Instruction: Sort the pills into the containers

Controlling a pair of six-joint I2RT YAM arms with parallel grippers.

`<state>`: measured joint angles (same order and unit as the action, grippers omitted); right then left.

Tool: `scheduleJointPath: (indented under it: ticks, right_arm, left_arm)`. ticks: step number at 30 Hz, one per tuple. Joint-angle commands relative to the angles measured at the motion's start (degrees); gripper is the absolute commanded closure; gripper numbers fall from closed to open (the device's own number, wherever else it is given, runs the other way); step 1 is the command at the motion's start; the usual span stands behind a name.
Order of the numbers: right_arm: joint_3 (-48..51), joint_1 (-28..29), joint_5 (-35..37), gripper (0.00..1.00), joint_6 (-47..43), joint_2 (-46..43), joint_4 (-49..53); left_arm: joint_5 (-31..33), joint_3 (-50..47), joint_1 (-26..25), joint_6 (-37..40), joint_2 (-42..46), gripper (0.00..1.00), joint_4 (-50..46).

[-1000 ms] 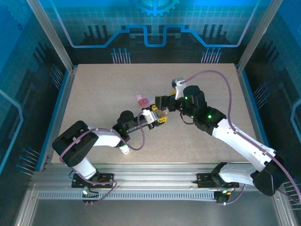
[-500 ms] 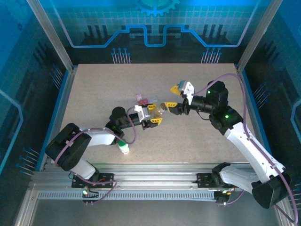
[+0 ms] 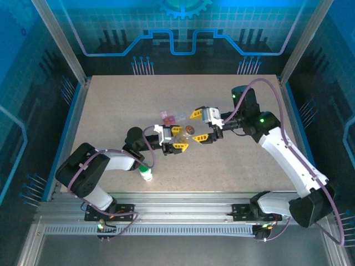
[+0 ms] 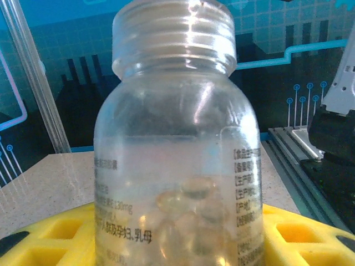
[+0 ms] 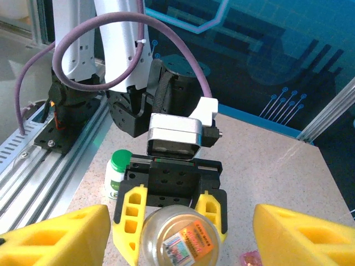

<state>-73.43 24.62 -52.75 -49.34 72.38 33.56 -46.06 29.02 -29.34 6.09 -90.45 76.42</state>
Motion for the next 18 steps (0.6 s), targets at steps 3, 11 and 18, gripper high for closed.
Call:
scheduleJointPath:
  ticks: [3, 11, 18]
  right_arm:
    - [-6.4, 1.4, -0.8, 0.30, -9.0, 5.4, 14.1]
    - [-12.9, 4.0, 2.9, 0.37, -13.5, 11.3, 24.1]
    - [-12.4, 4.4, 5.4, 0.47, -13.4, 11.6, 24.4]
  left_arm:
    - [-3.7, 0.4, 0.4, 0.5, -0.2, 1.00, 1.4]
    - [-4.6, 1.2, 0.3, 0.8, 0.3, 1.00, -0.3]
    - [-5.0, 1.8, 0.3, 0.6, 0.7, 1.00, -0.7]
